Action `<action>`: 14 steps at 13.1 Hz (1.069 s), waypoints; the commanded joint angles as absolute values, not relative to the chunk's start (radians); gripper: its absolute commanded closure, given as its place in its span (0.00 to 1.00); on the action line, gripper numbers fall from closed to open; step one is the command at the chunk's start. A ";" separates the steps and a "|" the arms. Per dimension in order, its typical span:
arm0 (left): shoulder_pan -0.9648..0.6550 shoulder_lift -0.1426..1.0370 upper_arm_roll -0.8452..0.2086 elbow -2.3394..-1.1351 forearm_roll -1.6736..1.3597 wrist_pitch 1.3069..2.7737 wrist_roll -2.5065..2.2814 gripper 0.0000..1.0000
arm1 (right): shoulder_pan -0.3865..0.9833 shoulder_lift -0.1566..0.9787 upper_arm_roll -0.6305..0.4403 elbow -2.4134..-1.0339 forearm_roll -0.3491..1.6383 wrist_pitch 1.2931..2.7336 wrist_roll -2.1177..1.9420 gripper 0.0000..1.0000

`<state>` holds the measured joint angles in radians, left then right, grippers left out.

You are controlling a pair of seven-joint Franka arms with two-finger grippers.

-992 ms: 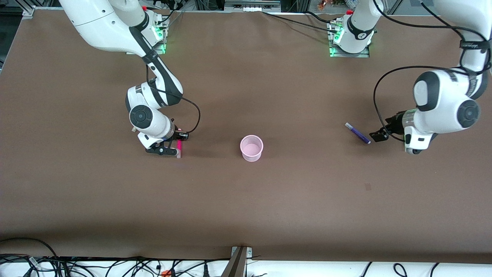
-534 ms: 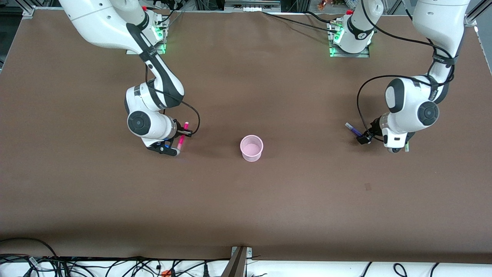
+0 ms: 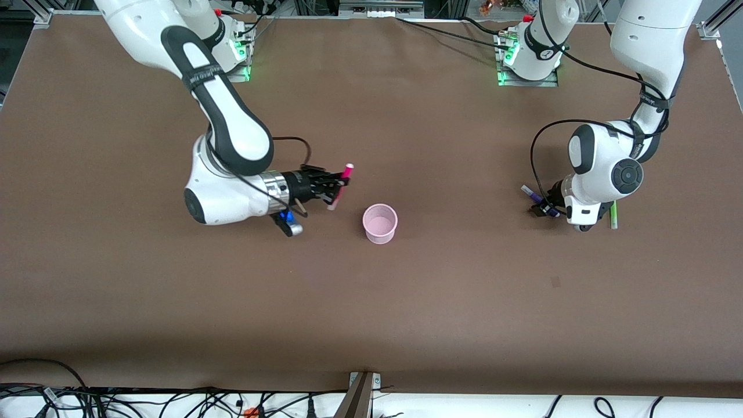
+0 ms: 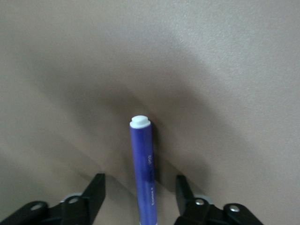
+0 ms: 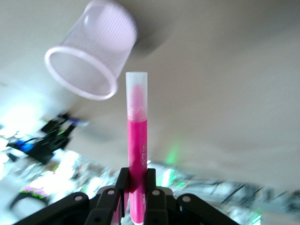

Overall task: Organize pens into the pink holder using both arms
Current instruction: 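Carry the pink marker over the cup while the left gripper grasps the blue marker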

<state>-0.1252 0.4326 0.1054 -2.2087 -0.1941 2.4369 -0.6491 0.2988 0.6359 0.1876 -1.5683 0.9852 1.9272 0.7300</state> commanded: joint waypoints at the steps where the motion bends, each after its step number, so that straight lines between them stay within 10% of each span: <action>1: -0.137 0.437 0.115 -2.214 -0.202 2.444 -0.640 0.74 | 0.372 0.721 0.189 -1.485 1.190 2.014 0.824 1.00; 3: -0.138 0.425 0.115 -2.207 -0.202 2.438 -0.640 1.00 | 0.409 0.742 0.189 -1.483 1.287 2.069 0.824 1.00; 9: -0.138 0.267 0.114 -2.078 -0.204 2.271 -0.741 1.00 | 0.420 0.856 0.187 -1.390 1.302 2.100 0.804 1.00; 10: -0.141 0.267 0.114 -2.015 -0.204 2.208 -0.779 1.00 | 0.420 0.876 0.186 -1.362 1.302 2.100 0.810 0.72; 11: -0.153 0.268 0.114 -1.958 -0.204 2.166 -0.817 1.00 | 0.420 0.882 0.183 -1.345 1.296 2.099 0.811 0.23; 12: -0.161 0.270 0.114 -1.915 -0.204 2.155 -0.857 1.00 | 0.420 0.877 0.178 -1.341 1.289 2.095 0.813 0.00; 14: -0.190 0.278 0.114 -1.863 -0.206 2.157 -0.948 1.00 | 0.404 0.848 0.149 -1.315 1.136 2.028 0.851 0.00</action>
<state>-0.1582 0.2535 0.1052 -1.9220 -0.1942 2.1777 -0.8770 0.4179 0.8606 0.1651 -1.3608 1.2360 2.0899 0.8019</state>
